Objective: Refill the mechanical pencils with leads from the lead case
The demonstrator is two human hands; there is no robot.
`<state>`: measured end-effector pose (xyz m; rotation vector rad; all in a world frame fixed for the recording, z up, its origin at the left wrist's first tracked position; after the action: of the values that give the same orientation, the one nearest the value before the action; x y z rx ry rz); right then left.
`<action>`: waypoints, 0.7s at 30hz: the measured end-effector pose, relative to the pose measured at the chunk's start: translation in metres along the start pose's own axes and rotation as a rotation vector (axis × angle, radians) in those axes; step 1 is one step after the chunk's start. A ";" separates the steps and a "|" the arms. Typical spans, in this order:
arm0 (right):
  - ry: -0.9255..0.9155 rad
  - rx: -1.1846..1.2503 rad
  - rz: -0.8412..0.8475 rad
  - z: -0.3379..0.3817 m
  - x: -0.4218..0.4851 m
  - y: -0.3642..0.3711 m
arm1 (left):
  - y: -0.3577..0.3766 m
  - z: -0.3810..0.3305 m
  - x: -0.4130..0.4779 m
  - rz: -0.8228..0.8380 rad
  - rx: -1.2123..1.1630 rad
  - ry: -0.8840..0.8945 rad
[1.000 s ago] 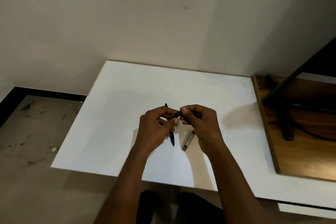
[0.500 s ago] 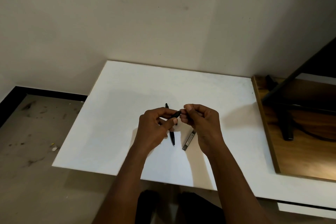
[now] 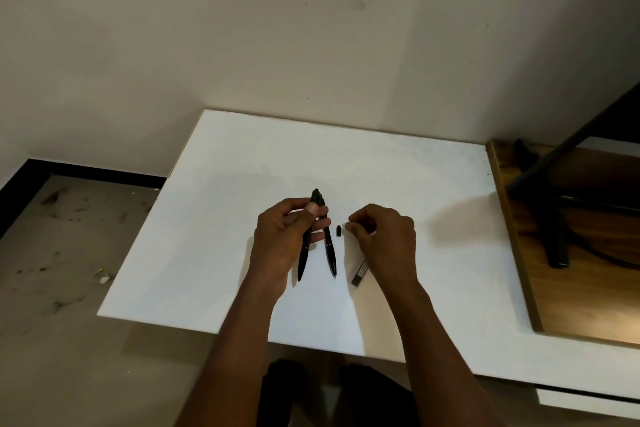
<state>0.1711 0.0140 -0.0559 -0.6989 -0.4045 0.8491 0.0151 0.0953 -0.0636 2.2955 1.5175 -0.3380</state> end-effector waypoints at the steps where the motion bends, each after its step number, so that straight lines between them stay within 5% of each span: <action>1: -0.012 -0.039 0.017 0.001 0.000 0.003 | -0.001 0.002 0.001 -0.011 -0.018 -0.006; 10: 0.003 -0.270 0.066 0.006 0.004 0.016 | -0.003 0.010 0.009 -0.082 -0.107 -0.034; 17: 0.075 -0.132 0.052 0.002 0.004 0.012 | -0.002 0.011 0.011 -0.085 -0.125 -0.040; 21: 0.135 0.036 -0.121 0.000 0.001 -0.013 | -0.002 0.008 0.009 -0.089 -0.145 -0.039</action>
<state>0.1782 0.0090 -0.0467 -0.6874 -0.3059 0.6895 0.0167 0.0997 -0.0750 2.1027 1.5741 -0.2848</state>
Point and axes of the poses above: each hand's wrist, its own x-axis towards the middle knuckle, its own y-axis out of the palm, z = x × y, the point moved 6 cm from there along x, towards the middle knuckle, and after that the axes turned 3 degrees about -y, right-handed, at the moved point
